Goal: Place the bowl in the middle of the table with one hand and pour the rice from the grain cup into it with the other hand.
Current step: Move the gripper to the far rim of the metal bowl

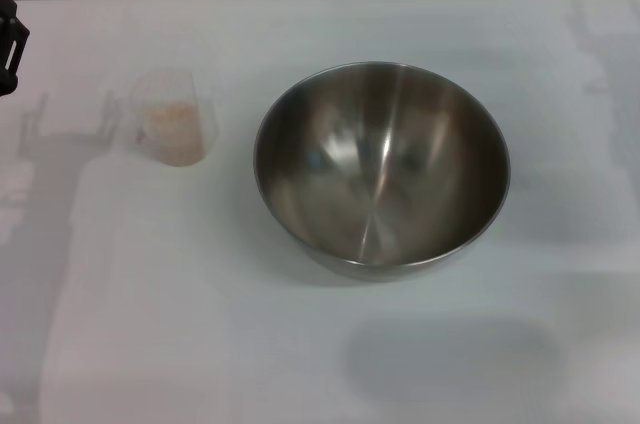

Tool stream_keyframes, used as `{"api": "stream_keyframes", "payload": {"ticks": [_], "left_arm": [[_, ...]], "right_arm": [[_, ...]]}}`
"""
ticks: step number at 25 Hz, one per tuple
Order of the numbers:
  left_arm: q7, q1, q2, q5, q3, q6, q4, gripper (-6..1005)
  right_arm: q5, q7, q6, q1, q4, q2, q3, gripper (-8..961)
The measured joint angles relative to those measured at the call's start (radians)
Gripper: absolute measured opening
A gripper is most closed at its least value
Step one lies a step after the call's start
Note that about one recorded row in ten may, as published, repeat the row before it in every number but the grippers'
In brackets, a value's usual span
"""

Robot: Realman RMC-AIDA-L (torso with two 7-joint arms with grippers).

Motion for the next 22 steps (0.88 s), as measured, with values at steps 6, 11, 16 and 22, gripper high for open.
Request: {"api": "stream_keyframes", "payload": {"ticks": [6,11,16,22], "left_arm": [[-0.002,0.003,0.0,0.0,0.0,0.004,0.002,837],[-0.002,0.004,0.0,0.0,0.0,0.004,0.002,837],[-0.002,0.006,0.0,0.0,0.0,0.002,-0.002,837],[-0.002,0.008,-0.002,0.0,0.003,-0.001,-0.003,838]], "right_arm": [[0.0,0.0,-0.003,-0.003,-0.008,0.002,-0.001,801],[0.0,-0.007,-0.003,-0.002,-0.002,0.001,-0.001,801],[0.0,-0.124,-0.003,-0.003,-0.012,0.001,0.001,801],[0.0,-0.313,0.005,-0.007,-0.045,0.004,0.002,801]]}}
